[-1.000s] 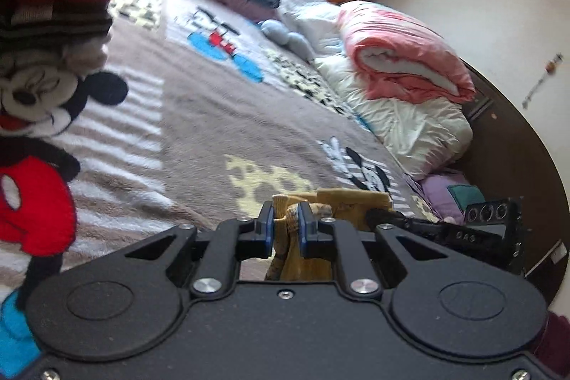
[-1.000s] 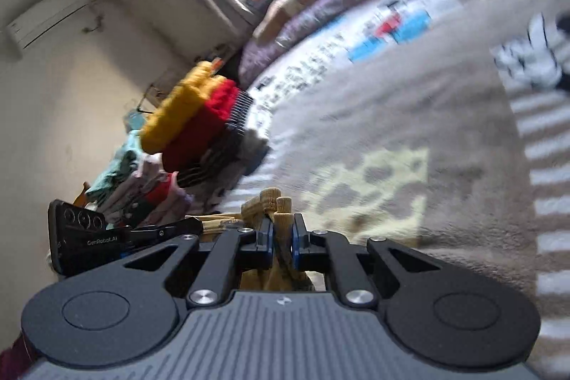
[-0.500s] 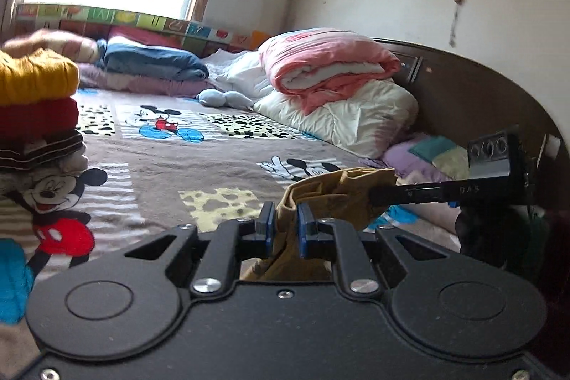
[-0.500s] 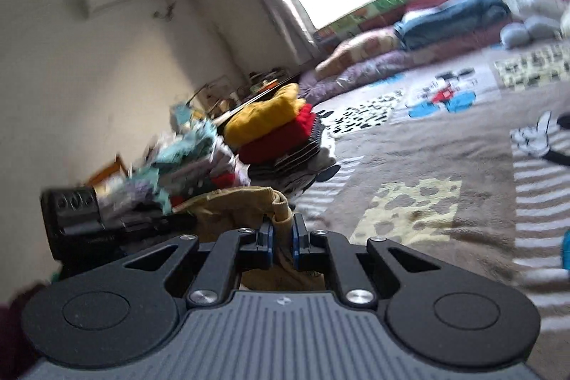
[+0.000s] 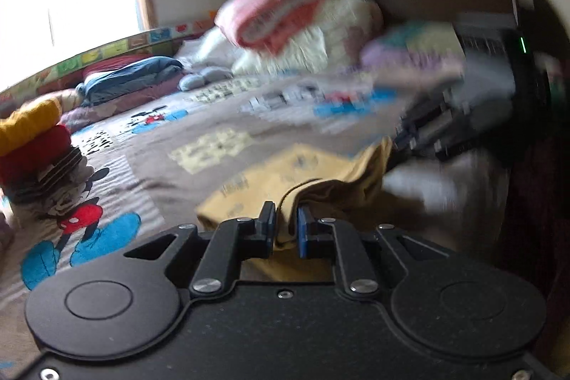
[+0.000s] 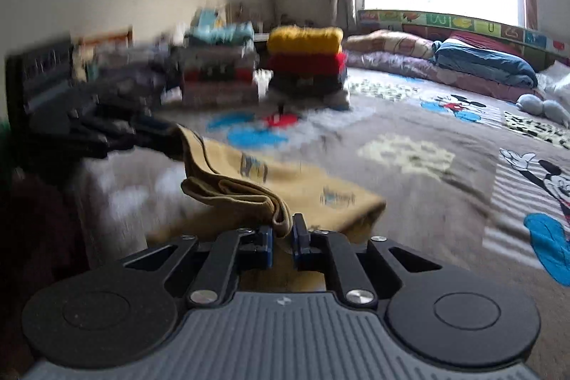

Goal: Fold clothes

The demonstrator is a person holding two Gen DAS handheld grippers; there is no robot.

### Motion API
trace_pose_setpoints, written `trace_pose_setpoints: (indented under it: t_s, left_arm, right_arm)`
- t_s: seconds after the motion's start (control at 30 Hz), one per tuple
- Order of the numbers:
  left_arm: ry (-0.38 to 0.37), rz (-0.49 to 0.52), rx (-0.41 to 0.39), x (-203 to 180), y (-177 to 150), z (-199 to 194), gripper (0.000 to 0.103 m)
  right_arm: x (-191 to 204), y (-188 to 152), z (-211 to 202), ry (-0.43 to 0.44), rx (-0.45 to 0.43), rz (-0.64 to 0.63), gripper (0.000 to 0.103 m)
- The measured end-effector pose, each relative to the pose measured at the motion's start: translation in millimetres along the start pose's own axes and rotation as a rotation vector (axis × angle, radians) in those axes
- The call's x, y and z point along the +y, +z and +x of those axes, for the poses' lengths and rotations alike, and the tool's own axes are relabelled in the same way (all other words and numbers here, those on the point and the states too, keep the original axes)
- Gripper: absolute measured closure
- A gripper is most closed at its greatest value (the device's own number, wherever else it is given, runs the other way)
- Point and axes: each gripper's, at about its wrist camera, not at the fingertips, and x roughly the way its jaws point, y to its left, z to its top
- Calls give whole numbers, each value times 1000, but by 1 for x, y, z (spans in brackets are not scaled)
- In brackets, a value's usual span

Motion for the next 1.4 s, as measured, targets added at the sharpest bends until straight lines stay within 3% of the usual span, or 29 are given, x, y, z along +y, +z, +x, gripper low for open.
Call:
trace_pose_setpoints:
  t_s: [0.13,0.27,0.4,0.53,0.6,0.67,0.77,0.87,1.0,1.07,1.27,1.33,1.4]
  left_arm:
    - [-35,121,114,-21,-16,-7,92]
    - [-38,-48,37,0,-8,-23,83]
    - [54,-279,-25,27,9,-4,83]
    - [82,-171,82,-2,-2,35,83]
    - [96,-117,135,-17,-7,54,83]
    - [99,-92,157,-26,-6,56,82]
    - [74,-135,130,-14,6,41,78]
    - [125,-247,40,12,18,42,78]
    - [179,-301,-7,34,35,61,78]
    - [156,-315,-20,41,36,70,78]
    - [121,-350,100,42,9,119,78]
    - [124,-343,103,40,11,118,78]
    - [119,-348,99,41,10,117,78]
  right_arm:
    - [19,-20,-2,-36,105,-98,81]
    - [33,-27,-27,-33,150,-175,80]
    - [25,-11,-41,-60,57,-87,78]
    - [33,11,-16,-81,8,-43,76]
    - [41,6,9,-88,65,-37,72]
    - [42,-14,36,-147,236,-66,72]
    - [36,-17,16,-134,210,4,71]
    - [40,-5,-3,-130,186,-14,71]
    - [45,21,13,-162,118,-88,71]
    - [39,33,33,-187,110,-108,71]
    - [0,36,93,-222,137,-35,71]
    - [-16,21,107,-190,176,28,69]
    - [-29,16,104,-143,135,95,69]
